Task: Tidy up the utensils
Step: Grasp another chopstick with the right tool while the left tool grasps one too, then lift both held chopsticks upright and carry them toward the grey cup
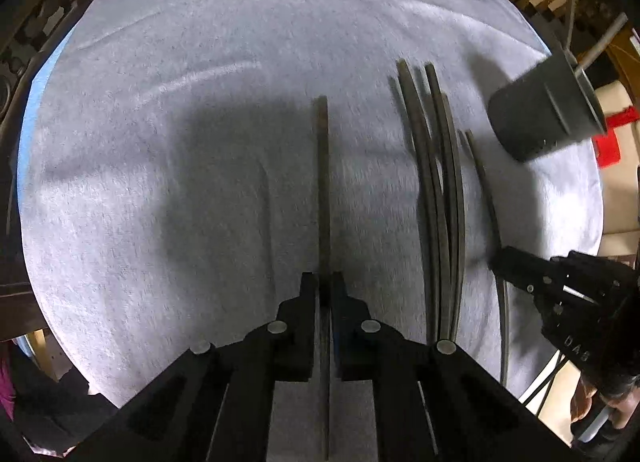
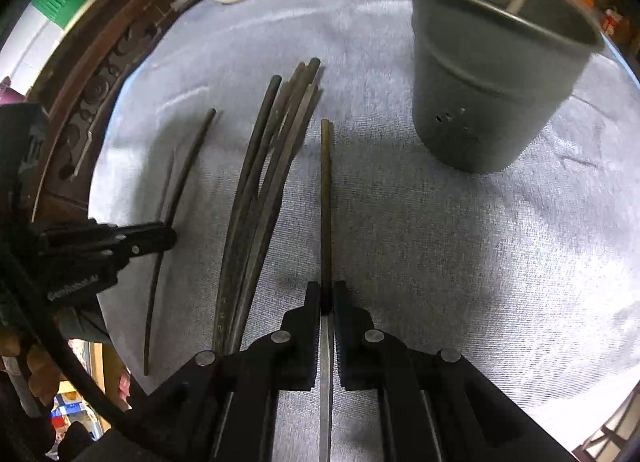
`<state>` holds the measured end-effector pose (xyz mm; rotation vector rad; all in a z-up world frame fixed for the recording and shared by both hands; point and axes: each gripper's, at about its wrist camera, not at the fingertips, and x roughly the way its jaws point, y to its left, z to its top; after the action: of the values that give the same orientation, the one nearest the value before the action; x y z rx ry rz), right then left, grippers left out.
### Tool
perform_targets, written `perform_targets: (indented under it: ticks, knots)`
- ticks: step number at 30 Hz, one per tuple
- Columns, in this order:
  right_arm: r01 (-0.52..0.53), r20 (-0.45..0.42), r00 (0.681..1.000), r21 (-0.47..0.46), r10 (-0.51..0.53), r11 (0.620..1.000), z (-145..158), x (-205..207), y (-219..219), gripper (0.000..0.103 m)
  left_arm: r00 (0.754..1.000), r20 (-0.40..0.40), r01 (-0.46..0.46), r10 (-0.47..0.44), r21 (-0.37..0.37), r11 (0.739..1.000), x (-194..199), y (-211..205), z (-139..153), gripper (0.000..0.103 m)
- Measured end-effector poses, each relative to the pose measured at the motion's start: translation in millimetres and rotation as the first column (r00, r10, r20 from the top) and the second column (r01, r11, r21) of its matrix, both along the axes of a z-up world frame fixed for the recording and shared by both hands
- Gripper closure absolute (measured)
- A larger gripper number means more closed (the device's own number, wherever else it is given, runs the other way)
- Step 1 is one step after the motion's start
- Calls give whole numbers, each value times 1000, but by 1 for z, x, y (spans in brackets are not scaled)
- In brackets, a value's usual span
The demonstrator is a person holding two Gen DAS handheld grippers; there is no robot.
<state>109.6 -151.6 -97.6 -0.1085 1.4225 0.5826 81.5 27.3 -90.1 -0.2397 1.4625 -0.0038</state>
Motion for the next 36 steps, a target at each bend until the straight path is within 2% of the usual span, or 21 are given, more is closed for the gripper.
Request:
perform_targets:
  ticks: [2, 9, 13, 19, 23, 25, 28, 30, 33, 35, 36]
  knots:
    - [-1, 13, 1000, -30, 1, 1000, 3, 3, 3, 94, 1000, 3, -5, 5, 0, 1000, 6, 3, 1, 95]
    - [30, 12, 999, -44, -30, 999, 0, 15, 10, 93, 1000, 7, 15, -15, 7, 1000, 19, 0, -6, 95]
    - [-17, 13, 1000, -70, 18, 997, 4, 14, 14, 95, 998, 20, 67, -66, -14, 998, 19, -8, -5, 97]
    - [-88, -1, 996, -112, 88, 990, 9, 8, 18, 95, 999, 9, 54, -54, -58, 997, 5, 9, -8, 97]
    - [-86, 15, 996, -104, 88, 991, 10, 2, 20, 97, 998, 66, 18, -12, -94, 995, 5, 21, 6, 97]
    - [-65, 54, 996, -40, 67, 997, 26, -5, 16, 97, 992, 121, -3, 17, -116, 993, 0, 26, 18, 98]
    - [-15, 161, 987, 66, 5, 998, 60, -13, 8, 97, 970, 232, -38, 66, -122, 992, -7, 33, 42, 98]
    - [31, 228, 972, 127, -59, 991, 78, -19, -3, 97, 940, 329, -61, 93, -106, 992, -13, 34, 62, 98]
    - [95, 340, 924, 244, -177, 965, 102, -29, -27, 97, 891, 437, -96, 120, -76, 992, -19, 35, 89, 98]
    - [142, 400, 878, 308, -263, 941, 114, -41, -42, 97, 859, 493, -120, 138, -68, 990, -22, 54, 91, 98]
    - [160, 424, 856, 324, -294, 932, 118, -46, -46, 97, 847, 511, -130, 145, -65, 989, -19, 48, 97, 98]
